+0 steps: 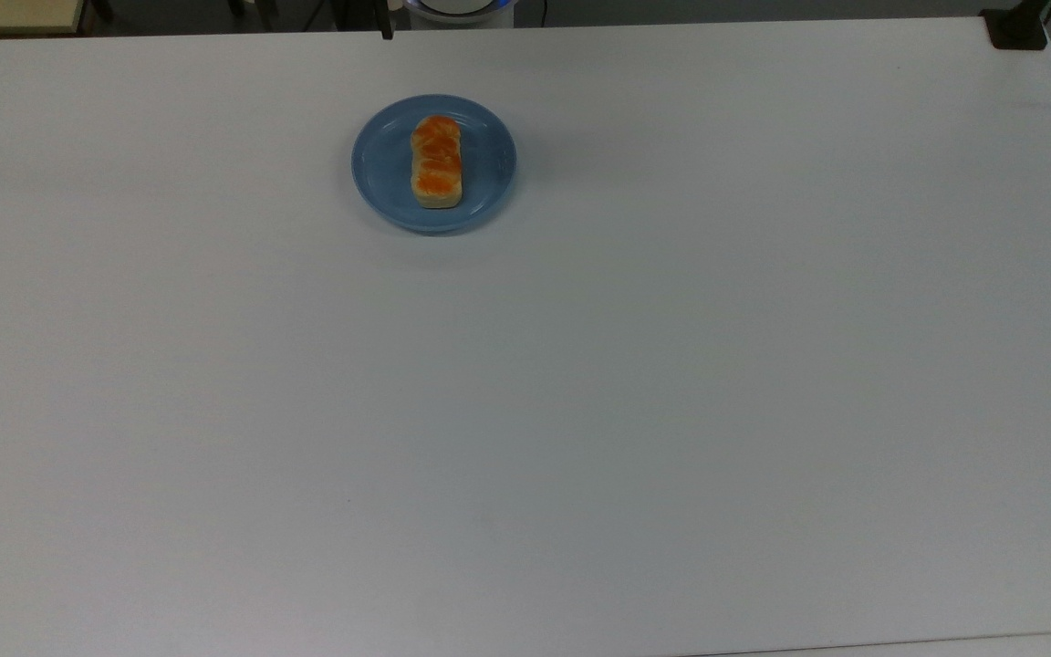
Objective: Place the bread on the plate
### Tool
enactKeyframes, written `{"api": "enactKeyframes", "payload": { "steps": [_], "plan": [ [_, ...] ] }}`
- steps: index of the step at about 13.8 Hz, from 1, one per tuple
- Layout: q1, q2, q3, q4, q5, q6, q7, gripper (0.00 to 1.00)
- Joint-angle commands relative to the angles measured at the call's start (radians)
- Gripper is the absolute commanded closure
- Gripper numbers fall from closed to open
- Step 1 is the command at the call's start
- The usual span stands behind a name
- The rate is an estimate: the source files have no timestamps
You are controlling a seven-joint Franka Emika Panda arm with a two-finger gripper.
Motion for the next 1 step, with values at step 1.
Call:
{"api": "enactKeyframes", "payload": {
  "steps": [1],
  "plan": [
    [0.008, -0.002, -0.003, -0.001, 0.009, 0.01, 0.009, 0.0]
  ]
}}
